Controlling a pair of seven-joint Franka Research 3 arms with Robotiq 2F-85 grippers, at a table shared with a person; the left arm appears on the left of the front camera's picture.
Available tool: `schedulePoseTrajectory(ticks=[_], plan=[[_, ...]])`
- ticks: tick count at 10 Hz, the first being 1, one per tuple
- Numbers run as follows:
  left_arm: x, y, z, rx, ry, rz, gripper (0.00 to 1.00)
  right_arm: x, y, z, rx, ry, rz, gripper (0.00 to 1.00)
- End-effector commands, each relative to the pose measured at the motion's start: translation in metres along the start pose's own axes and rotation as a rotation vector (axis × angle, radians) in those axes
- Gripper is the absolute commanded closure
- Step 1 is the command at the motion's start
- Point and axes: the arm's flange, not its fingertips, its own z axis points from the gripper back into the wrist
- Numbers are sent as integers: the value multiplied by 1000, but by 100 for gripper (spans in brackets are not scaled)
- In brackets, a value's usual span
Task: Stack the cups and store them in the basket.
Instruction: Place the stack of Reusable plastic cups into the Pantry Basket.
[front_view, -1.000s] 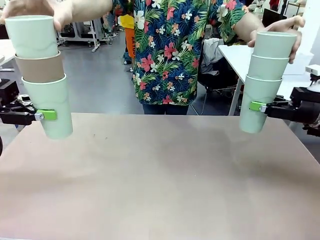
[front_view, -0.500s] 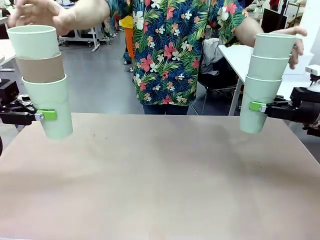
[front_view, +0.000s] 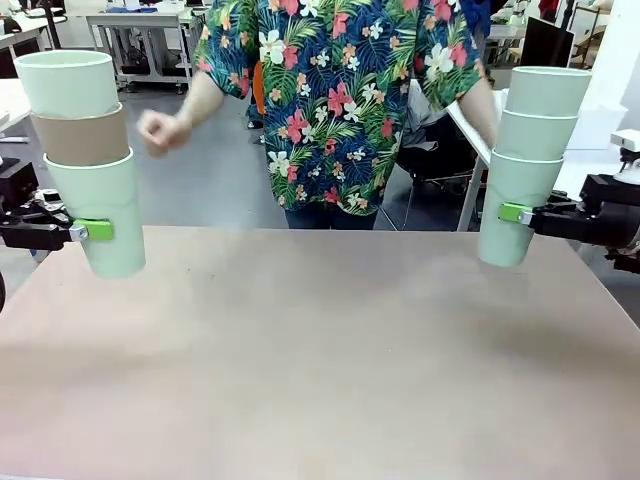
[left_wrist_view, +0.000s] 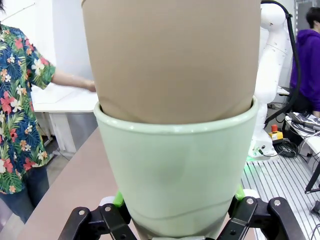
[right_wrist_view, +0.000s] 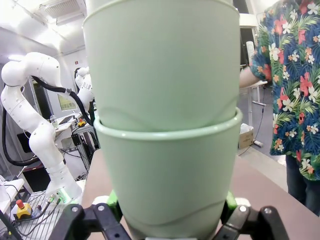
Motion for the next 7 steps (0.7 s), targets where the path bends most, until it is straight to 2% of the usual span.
schedulePoseTrajectory(ticks=[1,7], plan=[[4,-1,0,-1,-6,-10,15,3,1,0,0,-5,7,14],[4,-1,0,-1,-6,-10,15,3,1,0,0,-5,7,14]])
